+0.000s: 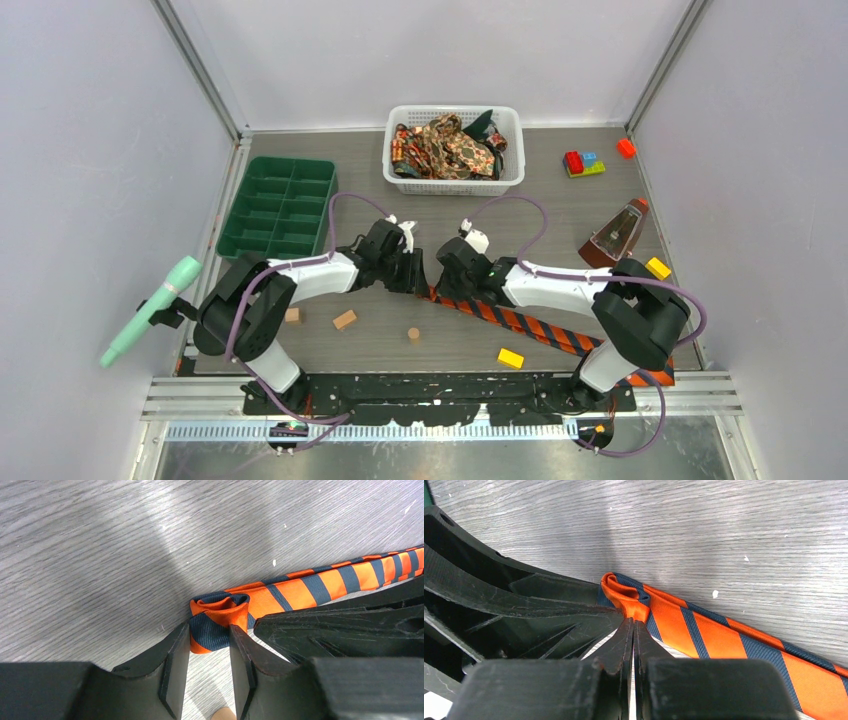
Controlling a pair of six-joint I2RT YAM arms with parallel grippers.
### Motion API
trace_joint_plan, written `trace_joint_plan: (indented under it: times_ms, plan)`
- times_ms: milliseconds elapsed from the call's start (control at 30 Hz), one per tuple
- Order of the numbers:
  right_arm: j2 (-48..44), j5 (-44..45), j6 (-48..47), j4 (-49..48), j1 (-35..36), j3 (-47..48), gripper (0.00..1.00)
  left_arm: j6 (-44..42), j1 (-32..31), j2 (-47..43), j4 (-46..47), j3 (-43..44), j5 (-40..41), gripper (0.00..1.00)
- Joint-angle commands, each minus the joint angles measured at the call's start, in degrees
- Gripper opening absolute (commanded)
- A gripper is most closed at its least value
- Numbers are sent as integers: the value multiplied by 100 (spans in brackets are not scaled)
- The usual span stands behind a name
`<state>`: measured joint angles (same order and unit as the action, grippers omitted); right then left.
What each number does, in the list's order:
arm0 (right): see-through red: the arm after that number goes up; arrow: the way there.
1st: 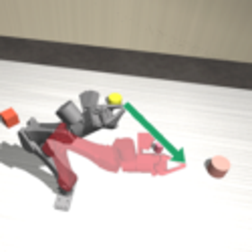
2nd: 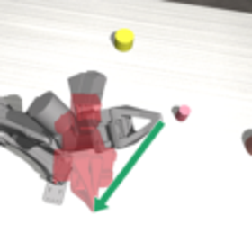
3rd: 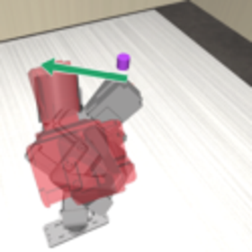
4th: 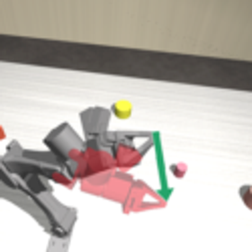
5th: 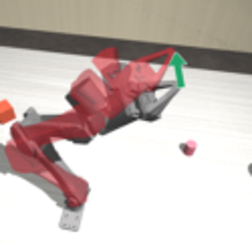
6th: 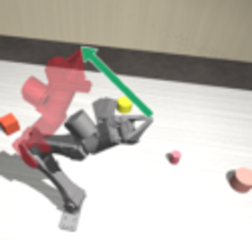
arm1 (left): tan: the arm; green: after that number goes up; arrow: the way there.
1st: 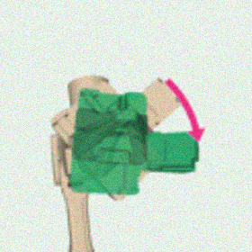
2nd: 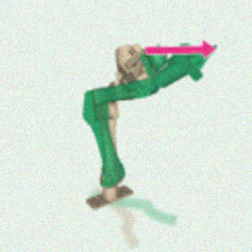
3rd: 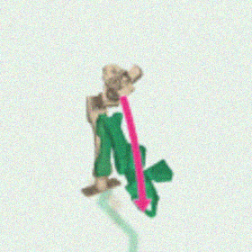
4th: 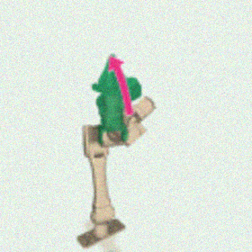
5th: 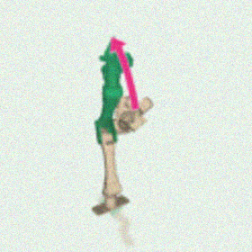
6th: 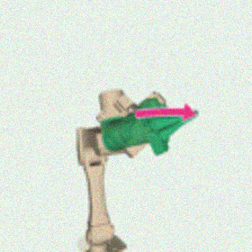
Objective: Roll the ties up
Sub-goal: Roll the tie at the center of the board.
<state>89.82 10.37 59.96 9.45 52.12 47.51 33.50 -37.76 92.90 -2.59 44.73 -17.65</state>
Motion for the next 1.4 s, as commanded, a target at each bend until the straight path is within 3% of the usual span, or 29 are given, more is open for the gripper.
trace_joint_plan:
  times_ms: [0, 700, 1067, 1367]
  plan:
    - [-32, 78, 50, 30, 0, 40, 6, -129, -5, 106, -120, 88, 31, 37]
    - [309, -2, 33, 249, 0, 240, 6, -125, 3, 66, -145, 96, 52, 37]
    - [-133, -44, -35, -16, 0, 158, 6, -134, 1, 70, -149, 89, 41, 37]
    - [12, 34, -38, -24, -7, 262, 6, -135, 5, 74, -135, 87, 42, 36]
